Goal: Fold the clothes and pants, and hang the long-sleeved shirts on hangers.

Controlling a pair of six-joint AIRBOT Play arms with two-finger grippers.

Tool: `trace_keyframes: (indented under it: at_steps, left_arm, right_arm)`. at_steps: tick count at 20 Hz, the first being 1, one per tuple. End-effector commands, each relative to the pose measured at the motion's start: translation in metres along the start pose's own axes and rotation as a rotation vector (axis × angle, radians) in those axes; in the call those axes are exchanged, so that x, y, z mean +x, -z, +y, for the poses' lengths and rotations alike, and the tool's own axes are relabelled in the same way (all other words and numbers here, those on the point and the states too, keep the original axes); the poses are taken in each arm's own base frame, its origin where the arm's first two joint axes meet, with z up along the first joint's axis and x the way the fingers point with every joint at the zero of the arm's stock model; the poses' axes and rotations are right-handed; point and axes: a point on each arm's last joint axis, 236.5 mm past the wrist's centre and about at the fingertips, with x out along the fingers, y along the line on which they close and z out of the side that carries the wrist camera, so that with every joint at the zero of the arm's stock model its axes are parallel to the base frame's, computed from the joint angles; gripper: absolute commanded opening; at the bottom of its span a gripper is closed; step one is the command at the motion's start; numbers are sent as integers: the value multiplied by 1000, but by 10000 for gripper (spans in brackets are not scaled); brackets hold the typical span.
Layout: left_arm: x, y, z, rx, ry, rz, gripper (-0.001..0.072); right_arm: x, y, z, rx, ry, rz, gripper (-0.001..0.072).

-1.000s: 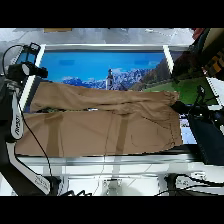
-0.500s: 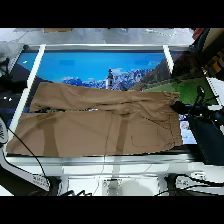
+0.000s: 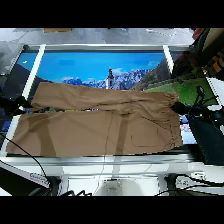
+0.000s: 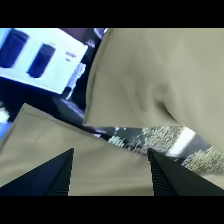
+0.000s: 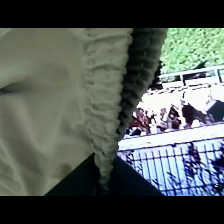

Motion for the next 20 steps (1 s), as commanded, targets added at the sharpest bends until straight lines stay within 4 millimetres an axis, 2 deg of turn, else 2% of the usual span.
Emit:
trace_keyframes:
  at_steps: [1,6,8,10,11,12,13,16,20]
  left_arm:
    - [22,-11,3,-45,45,-31,538]
    - [35,-27,9,-63,41,-90,519]
    - [35,-37,4,-77,67,-130,341]
    - [33,-47,-5,-100,110,-171,330]
    - [32,-49,-8,-106,123,-177,271]
    - [31,-50,-12,-112,139,-180,62]
    - [29,-51,-16,-116,157,-186,14]
    - [9,-66,-32,-121,216,-237,13]
    - [-50,-103,-50,-39,215,-374,12]
  right_arm:
    - [0,0,0,-2,0,0,35]
    - [0,0,0,-1,0,-1,35]
    - [0,0,0,-1,0,-1,35]
    - [0,-1,1,1,-1,-2,35]
    - [0,-1,1,2,-2,-2,35]
    - [0,-1,1,1,-2,-3,35]
    - [0,-1,1,2,-2,-2,35]
    - [0,-2,0,2,2,-7,35]
    - [0,-6,-1,10,5,-25,35]
